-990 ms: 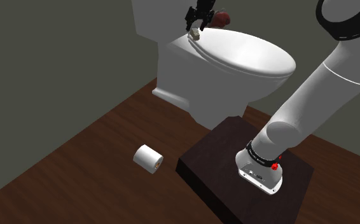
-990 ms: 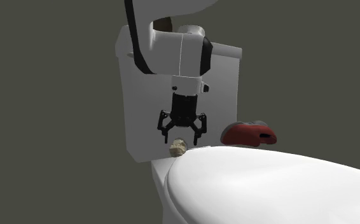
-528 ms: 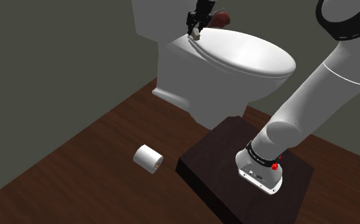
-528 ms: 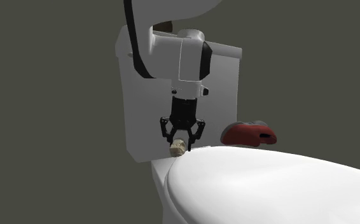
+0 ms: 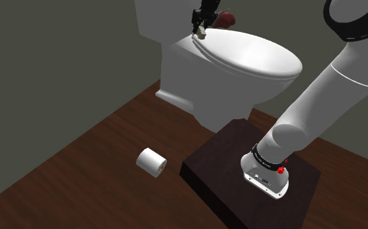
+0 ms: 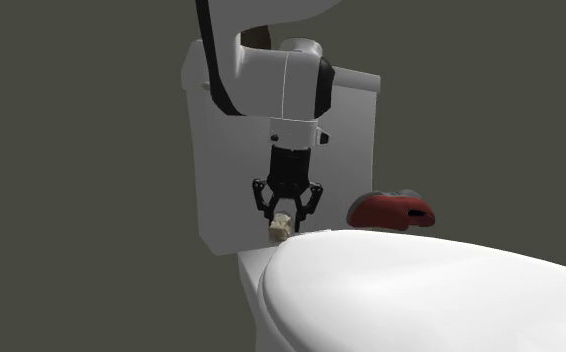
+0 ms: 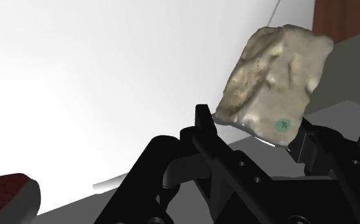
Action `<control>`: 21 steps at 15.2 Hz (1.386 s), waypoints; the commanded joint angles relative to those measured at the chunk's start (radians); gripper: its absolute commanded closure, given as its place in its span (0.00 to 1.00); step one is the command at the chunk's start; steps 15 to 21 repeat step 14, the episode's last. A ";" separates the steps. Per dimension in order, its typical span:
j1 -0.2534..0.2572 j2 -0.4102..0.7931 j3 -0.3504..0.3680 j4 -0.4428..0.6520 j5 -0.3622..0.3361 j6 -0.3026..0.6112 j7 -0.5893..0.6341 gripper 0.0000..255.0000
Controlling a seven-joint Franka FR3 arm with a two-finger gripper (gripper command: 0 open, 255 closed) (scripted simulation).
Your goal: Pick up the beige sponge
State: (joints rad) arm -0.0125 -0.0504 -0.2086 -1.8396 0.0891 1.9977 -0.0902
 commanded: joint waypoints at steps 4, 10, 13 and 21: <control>0.000 0.004 0.000 0.070 -0.001 -0.066 0.006 1.00; -0.001 0.014 -0.001 0.163 -0.001 -0.149 0.011 1.00; -0.001 0.020 -0.002 0.198 -0.001 -0.179 0.012 1.00; -0.001 0.020 -0.002 0.199 -0.001 -0.179 0.012 1.00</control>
